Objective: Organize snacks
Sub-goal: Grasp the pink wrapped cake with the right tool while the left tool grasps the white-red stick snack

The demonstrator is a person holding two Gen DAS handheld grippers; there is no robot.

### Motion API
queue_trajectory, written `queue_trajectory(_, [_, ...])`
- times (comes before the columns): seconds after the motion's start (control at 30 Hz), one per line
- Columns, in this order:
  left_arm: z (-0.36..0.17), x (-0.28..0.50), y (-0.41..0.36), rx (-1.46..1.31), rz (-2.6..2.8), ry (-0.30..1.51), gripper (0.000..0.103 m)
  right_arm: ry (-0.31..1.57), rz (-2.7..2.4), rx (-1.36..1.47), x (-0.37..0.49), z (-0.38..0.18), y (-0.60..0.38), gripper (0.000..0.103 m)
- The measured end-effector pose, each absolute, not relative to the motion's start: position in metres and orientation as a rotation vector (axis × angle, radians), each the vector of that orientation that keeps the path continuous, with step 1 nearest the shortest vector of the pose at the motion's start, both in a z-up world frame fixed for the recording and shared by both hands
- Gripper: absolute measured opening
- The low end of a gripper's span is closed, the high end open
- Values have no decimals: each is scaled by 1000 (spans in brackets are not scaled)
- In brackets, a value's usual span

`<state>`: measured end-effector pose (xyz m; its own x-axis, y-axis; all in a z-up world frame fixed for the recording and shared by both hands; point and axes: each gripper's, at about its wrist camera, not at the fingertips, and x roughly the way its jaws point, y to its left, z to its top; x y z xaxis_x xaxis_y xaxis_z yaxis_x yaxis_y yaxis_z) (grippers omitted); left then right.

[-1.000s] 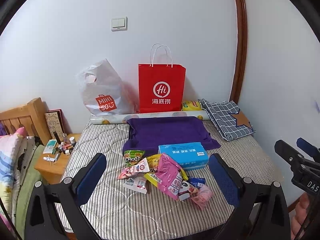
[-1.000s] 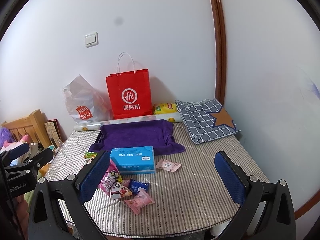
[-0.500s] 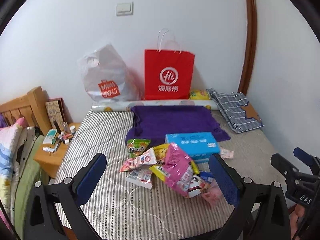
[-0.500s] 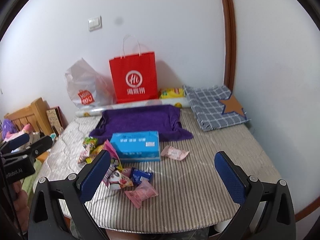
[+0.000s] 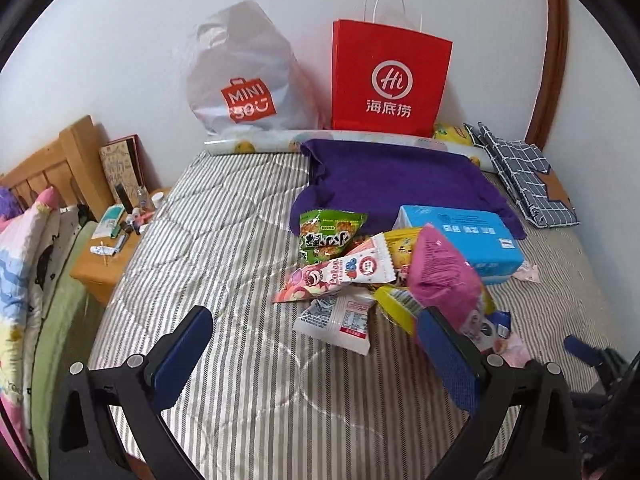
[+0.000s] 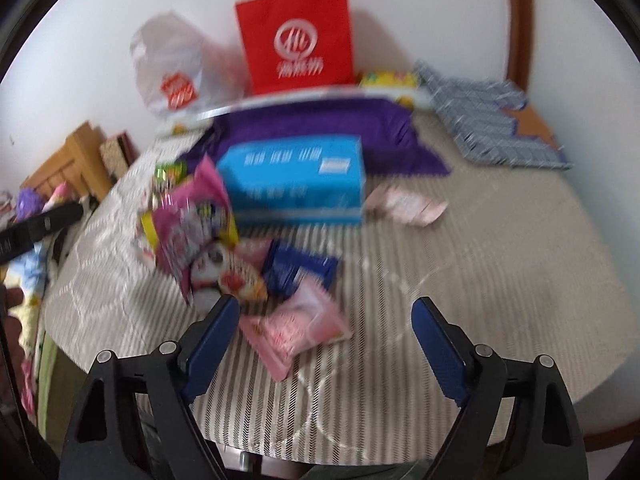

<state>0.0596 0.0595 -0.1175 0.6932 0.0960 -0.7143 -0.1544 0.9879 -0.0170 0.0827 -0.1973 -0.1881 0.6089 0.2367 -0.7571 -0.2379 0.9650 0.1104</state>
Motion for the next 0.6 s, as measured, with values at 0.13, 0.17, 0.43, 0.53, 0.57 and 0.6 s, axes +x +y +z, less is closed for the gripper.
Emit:
queue_trajectory(0.13, [-126, 66, 68, -129, 123, 776, 102, 896, 315, -41, 87, -211, -191, 88])
queue_trajectory(0.17, [-129, 68, 70, -140, 112, 779, 102, 905, 326, -56, 87, -217, -189, 88])
queue_trajectory(0.43, [-157, 87, 74, -159, 83, 830, 102, 902, 357, -110, 94, -235, -180, 88])
queue_trajectory(0.53, [-164, 92, 75, -165, 76, 846, 102, 880, 368, -125, 96, -235, -175, 75])
queue_trajectory(0.57, [-167, 93, 75, -165, 74, 852, 102, 867, 371, -137, 96, -234, -173, 70])
queue_trajectory(0.6, [-169, 94, 74, -161, 73, 859, 102, 860, 374, -146, 96, -233, -172, 61])
